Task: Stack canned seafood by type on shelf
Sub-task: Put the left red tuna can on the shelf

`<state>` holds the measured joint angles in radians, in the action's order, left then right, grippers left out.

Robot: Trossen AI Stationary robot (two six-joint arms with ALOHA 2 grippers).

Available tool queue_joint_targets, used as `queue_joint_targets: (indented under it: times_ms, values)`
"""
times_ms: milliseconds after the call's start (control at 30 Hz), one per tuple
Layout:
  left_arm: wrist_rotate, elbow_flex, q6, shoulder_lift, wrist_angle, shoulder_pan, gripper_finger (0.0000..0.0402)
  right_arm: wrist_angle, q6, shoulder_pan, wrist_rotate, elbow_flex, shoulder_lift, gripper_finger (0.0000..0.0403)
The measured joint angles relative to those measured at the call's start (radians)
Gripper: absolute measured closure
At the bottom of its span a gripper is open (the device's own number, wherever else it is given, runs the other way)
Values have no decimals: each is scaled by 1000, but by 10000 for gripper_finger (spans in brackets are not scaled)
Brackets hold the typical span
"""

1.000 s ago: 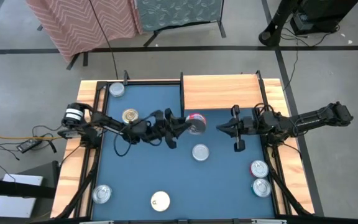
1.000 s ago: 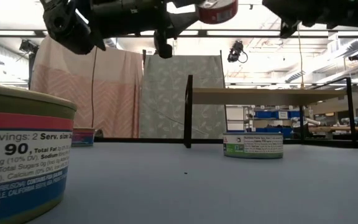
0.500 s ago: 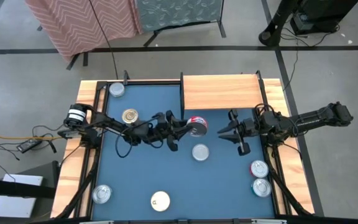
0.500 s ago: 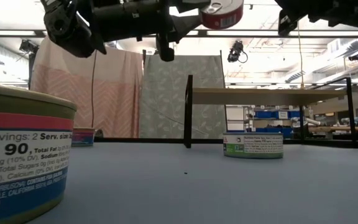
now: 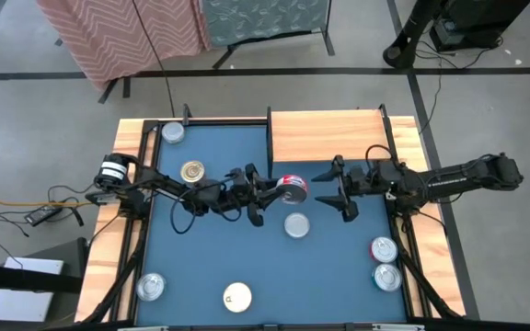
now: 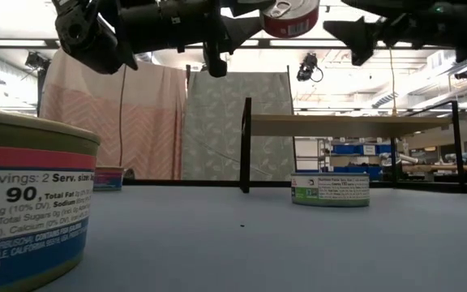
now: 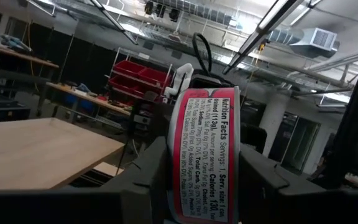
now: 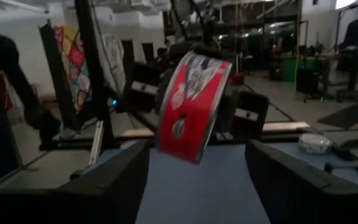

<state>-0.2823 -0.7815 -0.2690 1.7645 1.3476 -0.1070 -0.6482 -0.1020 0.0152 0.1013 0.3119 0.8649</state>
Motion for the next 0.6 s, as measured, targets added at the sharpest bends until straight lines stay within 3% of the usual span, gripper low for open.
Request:
queue_joint_targets:
  times_ms: [200,367,600]
  values:
    - [7,0,3,0,0,0,264,-165,-7,36,5,0,136,112]
    - [8,0,31,-2,7,0,264,-304,-46,62,80,0,216,124]
    - [16,0,72,-2,-1,-1,264,-360,-119,64,153,-1,263,127]
